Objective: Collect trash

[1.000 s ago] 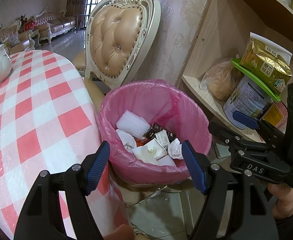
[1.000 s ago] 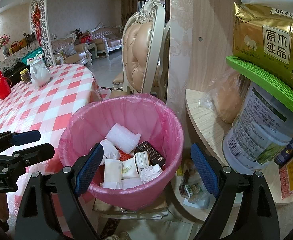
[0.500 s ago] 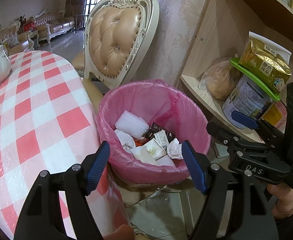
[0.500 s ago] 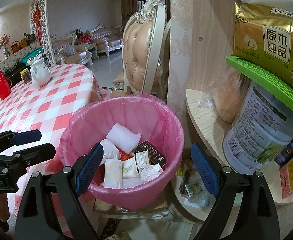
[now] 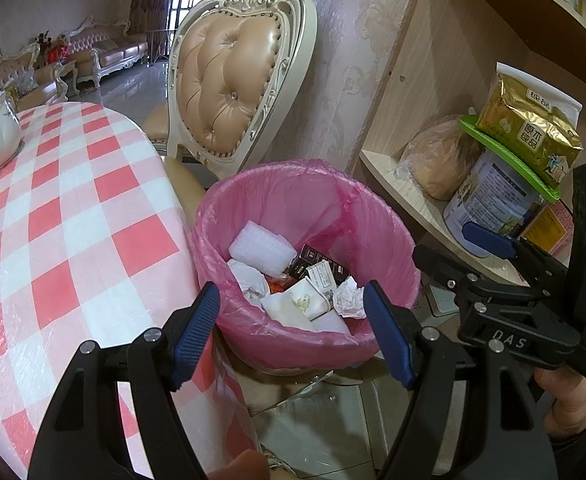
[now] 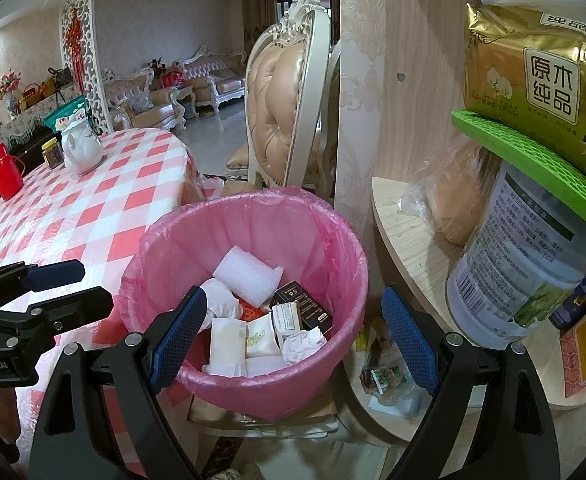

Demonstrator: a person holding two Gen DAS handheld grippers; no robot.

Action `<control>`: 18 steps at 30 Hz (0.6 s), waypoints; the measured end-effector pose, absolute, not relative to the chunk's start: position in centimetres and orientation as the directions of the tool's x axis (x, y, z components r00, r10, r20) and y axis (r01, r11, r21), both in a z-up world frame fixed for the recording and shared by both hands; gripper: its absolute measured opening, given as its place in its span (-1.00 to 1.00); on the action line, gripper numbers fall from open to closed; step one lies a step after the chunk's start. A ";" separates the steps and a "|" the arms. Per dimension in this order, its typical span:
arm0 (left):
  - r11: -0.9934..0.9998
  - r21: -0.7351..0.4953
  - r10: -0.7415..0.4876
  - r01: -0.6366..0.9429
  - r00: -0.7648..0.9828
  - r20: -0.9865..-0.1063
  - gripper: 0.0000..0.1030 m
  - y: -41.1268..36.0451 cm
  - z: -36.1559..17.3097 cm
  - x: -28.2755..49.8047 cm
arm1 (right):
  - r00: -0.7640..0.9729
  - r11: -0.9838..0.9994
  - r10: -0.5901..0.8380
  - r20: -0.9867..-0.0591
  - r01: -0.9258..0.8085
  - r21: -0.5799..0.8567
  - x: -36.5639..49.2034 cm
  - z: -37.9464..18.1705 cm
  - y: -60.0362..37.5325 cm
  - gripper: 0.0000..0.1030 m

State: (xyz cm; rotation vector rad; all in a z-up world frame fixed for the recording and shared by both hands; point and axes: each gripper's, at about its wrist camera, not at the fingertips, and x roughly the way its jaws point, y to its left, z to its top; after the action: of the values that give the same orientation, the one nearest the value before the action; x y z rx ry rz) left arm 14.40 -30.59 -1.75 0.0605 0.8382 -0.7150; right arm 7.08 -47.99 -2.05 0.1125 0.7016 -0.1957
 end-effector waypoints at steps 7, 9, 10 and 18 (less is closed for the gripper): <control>0.767 -0.219 -0.556 0.603 0.454 -0.697 0.42 -30.6 -1.7 14.3 | 0.747 0.976 -0.139 -0.650 0.214 0.037 7.1 -2.0 -48.0 0.63; 0.765 -0.222 -0.558 0.604 0.451 -0.696 0.42 -30.6 -1.7 14.4 | 0.746 0.976 -0.140 -0.651 0.215 0.037 7.1 -2.0 -48.0 0.63; 0.765 -0.223 -0.559 0.604 0.451 -0.696 0.42 -30.6 -1.7 14.4 | 0.746 0.976 -0.140 -0.652 0.216 0.036 7.1 -2.0 -47.9 0.63; 0.758 -0.224 -0.566 0.612 0.446 -0.693 0.42 -30.8 -1.7 14.3 | 0.745 0.976 -0.140 -0.652 0.216 0.037 7.0 -2.0 -48.0 0.64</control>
State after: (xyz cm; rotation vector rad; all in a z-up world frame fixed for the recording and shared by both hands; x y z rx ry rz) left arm 14.28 -30.83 -1.71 0.0619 0.8340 -0.7299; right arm 6.98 -47.96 -1.97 0.1122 0.7034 -0.1952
